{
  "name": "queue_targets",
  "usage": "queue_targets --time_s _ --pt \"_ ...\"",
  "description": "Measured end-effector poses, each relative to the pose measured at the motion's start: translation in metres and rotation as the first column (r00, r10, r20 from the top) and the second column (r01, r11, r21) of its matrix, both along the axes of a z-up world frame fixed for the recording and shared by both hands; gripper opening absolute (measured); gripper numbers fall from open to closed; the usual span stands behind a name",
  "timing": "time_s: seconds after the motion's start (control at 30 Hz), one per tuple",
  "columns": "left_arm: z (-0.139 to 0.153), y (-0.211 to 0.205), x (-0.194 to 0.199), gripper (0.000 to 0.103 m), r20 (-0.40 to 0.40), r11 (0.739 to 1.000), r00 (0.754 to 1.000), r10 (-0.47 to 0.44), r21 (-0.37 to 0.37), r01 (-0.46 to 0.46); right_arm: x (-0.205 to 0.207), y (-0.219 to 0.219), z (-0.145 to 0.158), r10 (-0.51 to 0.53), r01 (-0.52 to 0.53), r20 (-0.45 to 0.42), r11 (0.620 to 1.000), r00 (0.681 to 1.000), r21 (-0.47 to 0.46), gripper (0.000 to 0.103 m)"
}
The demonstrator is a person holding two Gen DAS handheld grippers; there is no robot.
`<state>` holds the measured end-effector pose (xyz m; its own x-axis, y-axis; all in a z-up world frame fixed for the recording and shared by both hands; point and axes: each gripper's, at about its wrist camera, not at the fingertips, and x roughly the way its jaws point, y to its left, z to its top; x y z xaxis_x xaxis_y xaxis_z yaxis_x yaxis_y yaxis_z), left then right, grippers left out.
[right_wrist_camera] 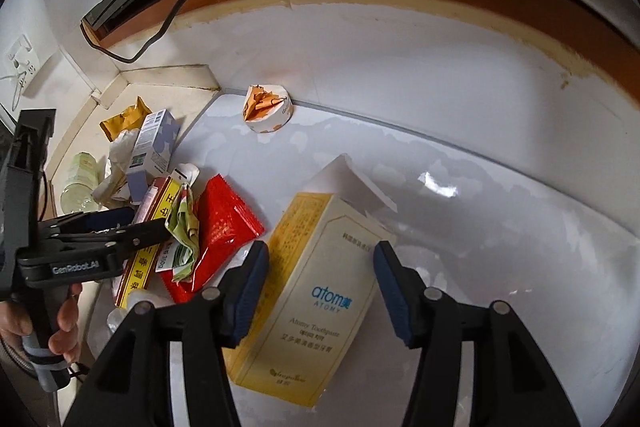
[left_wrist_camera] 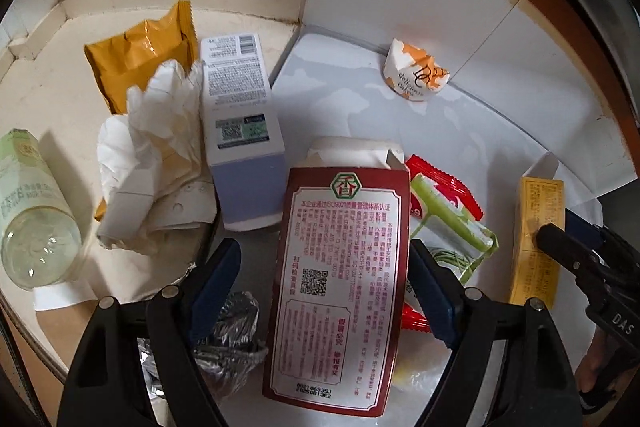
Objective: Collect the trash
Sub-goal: 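Grasp the red-and-white box with the left tool while the right tool grasps the yellow toothpaste box, then carry both boxes down over the trash bin with both tools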
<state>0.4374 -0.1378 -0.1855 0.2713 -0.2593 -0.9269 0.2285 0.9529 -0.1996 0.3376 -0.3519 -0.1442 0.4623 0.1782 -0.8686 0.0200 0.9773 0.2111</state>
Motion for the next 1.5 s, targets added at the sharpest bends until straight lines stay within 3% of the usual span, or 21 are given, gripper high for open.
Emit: queue_targets --time_s 0.13,0.23,0.5,1.07,1.17,1.5 --pt "-0.003 -0.004 -0.005 0.081 0.020 0.999 1.000 -0.001 0.035 0.000 -0.001 0.001 -0.002 -0.009 0.009 -0.008 1.000 1.000 0.008 0.059" --pt "-0.002 -0.008 -0.012 0.057 0.042 0.999 0.999 -0.001 0.048 -0.001 0.000 0.001 -0.003 -0.019 0.019 -0.012 1.000 1.000 0.003 0.061" --pt "-0.001 -0.002 -0.031 0.057 0.057 0.998 0.997 0.056 0.030 -0.058 0.002 0.003 -0.003 -0.033 0.033 -0.018 0.999 0.999 -0.016 0.066" --pt "0.043 0.015 -0.078 0.057 0.173 0.995 0.980 0.096 -0.023 -0.094 -0.010 0.005 -0.020 -0.038 0.051 -0.129 0.994 0.991 0.094 0.067" --pt "0.049 0.016 -0.083 0.057 0.183 0.995 0.978 0.103 -0.036 -0.098 -0.015 0.009 -0.020 -0.027 0.040 -0.120 0.994 0.992 0.103 0.051" --pt "0.077 0.027 -0.121 0.057 0.223 0.990 0.965 0.137 -0.064 -0.125 -0.045 0.015 0.018 -0.005 0.001 0.038 0.995 0.999 0.104 0.049"
